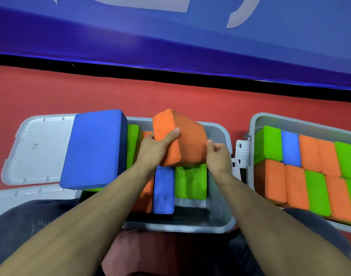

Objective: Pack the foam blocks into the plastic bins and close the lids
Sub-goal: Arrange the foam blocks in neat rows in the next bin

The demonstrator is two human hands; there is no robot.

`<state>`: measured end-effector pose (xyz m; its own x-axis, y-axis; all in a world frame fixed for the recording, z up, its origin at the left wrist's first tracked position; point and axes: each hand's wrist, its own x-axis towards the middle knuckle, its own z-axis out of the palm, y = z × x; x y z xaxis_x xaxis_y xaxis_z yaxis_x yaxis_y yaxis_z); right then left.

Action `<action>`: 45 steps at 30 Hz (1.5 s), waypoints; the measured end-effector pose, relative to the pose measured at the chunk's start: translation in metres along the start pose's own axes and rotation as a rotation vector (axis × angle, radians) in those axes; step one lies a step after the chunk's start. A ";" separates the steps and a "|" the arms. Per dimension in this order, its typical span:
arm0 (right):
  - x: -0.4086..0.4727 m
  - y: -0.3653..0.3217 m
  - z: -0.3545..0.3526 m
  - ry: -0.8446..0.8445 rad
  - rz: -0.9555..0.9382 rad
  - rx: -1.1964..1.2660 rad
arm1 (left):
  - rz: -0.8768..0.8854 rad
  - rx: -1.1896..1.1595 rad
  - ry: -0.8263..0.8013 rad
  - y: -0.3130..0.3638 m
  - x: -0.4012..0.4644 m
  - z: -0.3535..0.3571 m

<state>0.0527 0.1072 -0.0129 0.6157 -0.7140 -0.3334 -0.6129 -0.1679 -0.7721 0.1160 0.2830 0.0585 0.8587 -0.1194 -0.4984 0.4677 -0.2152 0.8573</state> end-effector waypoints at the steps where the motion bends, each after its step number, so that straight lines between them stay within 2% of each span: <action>1: 0.004 0.006 0.000 0.026 0.023 -0.025 | 0.001 -0.009 0.010 0.001 0.002 -0.002; 8: 0.022 0.037 0.011 0.064 0.086 -0.139 | 0.036 -0.062 0.043 0.018 0.011 -0.020; 17: 0.031 0.074 0.042 -0.166 0.231 -0.181 | 0.152 -0.312 0.137 0.023 0.024 -0.031; 21: 0.054 0.120 0.063 -0.241 0.304 -0.168 | 0.063 -0.528 0.174 0.011 0.033 -0.031; 24: 0.064 0.147 0.074 -0.267 0.402 -0.103 | -0.005 -0.595 0.148 0.008 0.040 -0.025; 28: 0.040 0.119 0.076 -0.290 0.485 -0.061 | -0.001 -0.593 0.127 0.004 0.045 -0.010; 33: 0.042 0.128 0.086 -0.314 0.573 -0.128 | -0.023 -0.589 0.145 0.001 0.047 0.000; 40: 0.041 0.126 0.085 -0.395 0.507 -0.399 | -0.043 -0.589 0.146 0.001 0.050 0.000; 45: 0.031 0.127 0.073 -0.419 0.403 -0.441 | -0.035 -0.580 0.145 0.003 0.048 0.003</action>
<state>0.0298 0.1133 -0.1607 0.3839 -0.4732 -0.7929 -0.9201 -0.2684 -0.2853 0.1575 0.2738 0.0367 0.8416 0.0202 -0.5397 0.4990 0.3529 0.7915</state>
